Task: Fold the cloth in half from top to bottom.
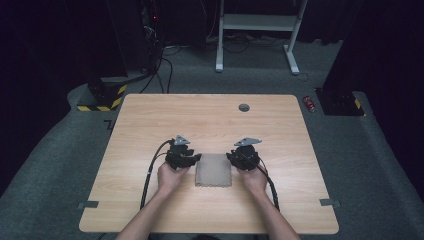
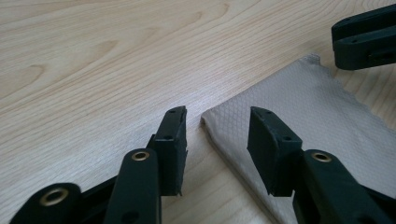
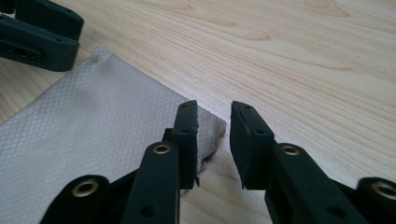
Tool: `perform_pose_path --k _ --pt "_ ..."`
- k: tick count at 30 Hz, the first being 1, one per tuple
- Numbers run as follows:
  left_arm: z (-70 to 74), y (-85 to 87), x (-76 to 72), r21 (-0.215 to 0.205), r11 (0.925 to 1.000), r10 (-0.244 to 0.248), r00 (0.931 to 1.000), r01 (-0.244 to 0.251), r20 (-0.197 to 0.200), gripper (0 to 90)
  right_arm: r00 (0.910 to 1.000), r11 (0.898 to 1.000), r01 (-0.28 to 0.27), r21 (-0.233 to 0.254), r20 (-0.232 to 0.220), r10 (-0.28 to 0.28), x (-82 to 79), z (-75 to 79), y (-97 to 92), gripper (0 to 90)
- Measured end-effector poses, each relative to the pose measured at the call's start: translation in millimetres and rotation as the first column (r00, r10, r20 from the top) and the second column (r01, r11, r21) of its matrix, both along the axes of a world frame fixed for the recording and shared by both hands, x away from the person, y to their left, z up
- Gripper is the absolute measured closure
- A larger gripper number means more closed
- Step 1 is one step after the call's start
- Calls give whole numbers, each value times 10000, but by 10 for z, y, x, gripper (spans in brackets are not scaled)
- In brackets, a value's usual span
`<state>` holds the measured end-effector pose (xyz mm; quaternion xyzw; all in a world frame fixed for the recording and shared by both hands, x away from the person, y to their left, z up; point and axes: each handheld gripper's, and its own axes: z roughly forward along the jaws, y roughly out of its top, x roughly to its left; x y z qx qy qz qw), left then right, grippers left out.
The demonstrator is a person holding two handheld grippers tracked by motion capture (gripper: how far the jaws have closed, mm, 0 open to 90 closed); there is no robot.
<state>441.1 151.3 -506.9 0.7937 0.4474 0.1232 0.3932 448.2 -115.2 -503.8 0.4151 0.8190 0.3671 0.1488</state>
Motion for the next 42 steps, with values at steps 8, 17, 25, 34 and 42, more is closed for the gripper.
perform_pose_path --k 8,17,25,34,42 --pt "60 133 -81 -323 9993 181 9998 -177 127 530 9998 9994 164 298 119 -167 -82 30 -147 666" --pt "94 273 -244 -553 9981 284 9990 -264 357 503 9989 9975 347 622 294 -366 -227 60 -344 647" --pt "77 425 -444 -442 9983 409 9977 -385 539 494 9974 9946 616 837 326 -645 -359 40 -520 635" --pt "18 620 -625 -460 9956 840 9946 -813 610 483 9957 9938 838 737 335 -864 -529 -47 -691 630" --pt "-35 701 -708 -522 9936 1028 9933 -1001 521 477 9948 9947 859 564 503 -888 -653 -65 -760 625"
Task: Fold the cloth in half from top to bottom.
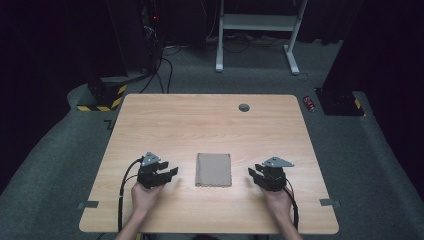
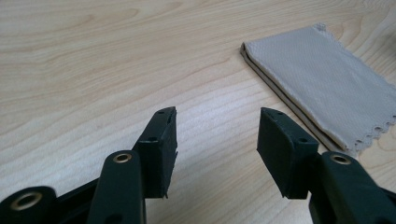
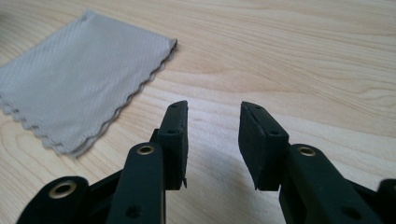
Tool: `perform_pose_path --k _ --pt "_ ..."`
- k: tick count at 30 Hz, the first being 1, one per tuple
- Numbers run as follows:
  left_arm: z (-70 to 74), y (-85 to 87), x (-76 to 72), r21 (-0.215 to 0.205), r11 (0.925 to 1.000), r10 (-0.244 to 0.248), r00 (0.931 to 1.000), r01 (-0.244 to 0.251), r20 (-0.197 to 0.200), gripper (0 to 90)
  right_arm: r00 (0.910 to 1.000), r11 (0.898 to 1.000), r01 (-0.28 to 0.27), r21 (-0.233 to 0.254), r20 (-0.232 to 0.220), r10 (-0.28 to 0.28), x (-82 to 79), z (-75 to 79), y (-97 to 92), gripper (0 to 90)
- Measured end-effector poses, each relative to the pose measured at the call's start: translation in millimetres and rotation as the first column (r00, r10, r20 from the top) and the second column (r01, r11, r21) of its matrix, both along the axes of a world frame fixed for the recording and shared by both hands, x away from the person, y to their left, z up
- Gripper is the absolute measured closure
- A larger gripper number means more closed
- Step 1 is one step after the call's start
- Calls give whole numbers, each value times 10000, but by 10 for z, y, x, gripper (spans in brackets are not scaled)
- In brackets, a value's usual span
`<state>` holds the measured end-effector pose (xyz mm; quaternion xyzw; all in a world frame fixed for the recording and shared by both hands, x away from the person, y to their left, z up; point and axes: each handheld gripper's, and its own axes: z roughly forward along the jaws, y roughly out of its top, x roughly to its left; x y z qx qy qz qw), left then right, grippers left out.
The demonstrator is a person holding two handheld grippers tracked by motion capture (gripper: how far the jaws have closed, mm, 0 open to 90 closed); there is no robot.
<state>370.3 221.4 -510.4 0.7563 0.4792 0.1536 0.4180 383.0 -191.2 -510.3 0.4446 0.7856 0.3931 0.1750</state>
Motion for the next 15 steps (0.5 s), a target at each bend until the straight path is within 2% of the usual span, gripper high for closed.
perform_pose_path --k 2,3,13,15 --pt "-22 21 -28 13 10000 28 10000 -28 -41 476 10000 10000 -3 -99 -40 2 -13 -11 -1 622" --pt "-34 32 -49 189 9998 60 10000 -60 2 474 10000 9995 13 -314 -34 -14 -32 -35 0 621" --pt "-102 78 -134 942 9948 381 9992 -393 143 461 9999 9968 78 -798 -79 -84 -82 -122 -6 595" --pt "-167 62 -160 1341 9899 423 9986 -462 316 443 10000 9943 47 -1066 31 -44 -101 -124 15 566"
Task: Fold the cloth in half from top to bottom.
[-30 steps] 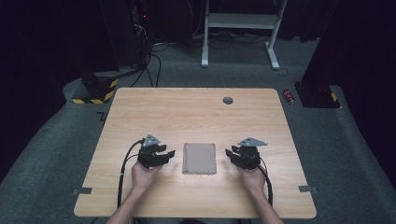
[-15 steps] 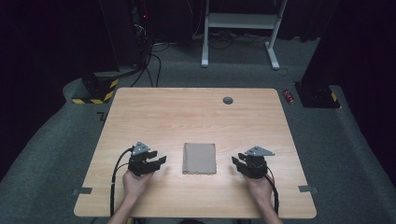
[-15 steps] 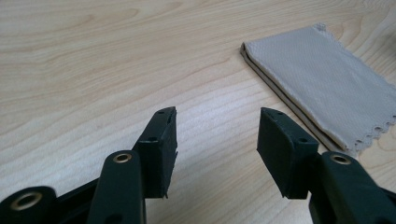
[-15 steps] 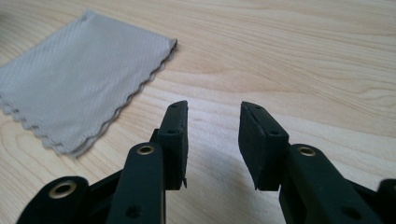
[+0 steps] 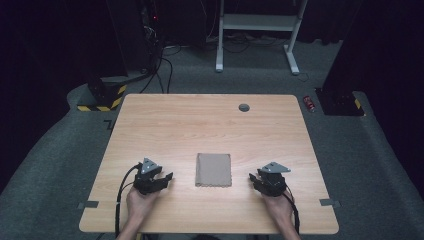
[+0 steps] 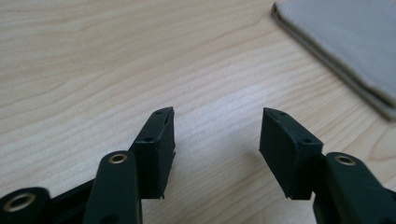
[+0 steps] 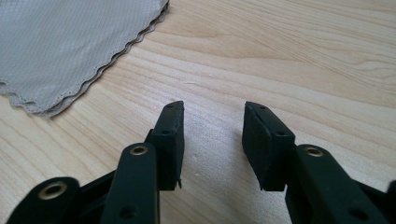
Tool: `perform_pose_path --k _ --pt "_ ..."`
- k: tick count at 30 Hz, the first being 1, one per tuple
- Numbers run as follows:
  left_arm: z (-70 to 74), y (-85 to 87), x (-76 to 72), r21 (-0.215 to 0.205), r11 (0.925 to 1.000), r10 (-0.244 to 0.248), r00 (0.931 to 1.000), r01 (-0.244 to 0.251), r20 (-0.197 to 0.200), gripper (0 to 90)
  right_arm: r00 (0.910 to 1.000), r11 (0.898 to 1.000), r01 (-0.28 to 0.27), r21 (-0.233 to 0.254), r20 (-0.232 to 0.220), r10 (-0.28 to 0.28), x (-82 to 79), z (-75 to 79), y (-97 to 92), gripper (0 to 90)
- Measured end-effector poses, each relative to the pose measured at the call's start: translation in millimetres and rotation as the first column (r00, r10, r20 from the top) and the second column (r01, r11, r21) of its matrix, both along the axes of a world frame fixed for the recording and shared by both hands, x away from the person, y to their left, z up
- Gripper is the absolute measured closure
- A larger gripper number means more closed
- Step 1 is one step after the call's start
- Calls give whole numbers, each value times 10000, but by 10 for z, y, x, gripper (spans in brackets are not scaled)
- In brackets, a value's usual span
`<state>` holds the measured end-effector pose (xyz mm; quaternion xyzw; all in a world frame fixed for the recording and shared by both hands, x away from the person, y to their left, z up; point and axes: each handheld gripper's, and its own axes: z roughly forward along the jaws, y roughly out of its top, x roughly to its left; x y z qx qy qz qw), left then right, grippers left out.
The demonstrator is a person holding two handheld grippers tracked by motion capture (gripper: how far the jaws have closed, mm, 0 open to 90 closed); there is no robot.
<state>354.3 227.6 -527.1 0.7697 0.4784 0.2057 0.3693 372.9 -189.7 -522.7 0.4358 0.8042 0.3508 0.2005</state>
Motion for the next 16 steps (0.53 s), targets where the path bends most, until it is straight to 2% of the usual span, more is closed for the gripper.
perform_pose_path --k 2,3,6,16 --pt "-3 -34 -14 403 9992 32 9999 -36 112 423 10000 10000 17 -92 68 -16 -3 -2 6 542" --pt "-2 -45 -18 438 9990 46 9999 -51 111 407 10000 10000 77 -15 -14 -77 3 -2 0 516" --pt "-6 -76 -31 420 9990 125 9999 -128 79 355 9999 10000 87 -18 -54 -87 -3 -2 11 486" --pt "-8 -76 -34 354 9993 156 9999 -156 25 329 10000 10000 -35 -29 -85 35 -5 -4 24 442"
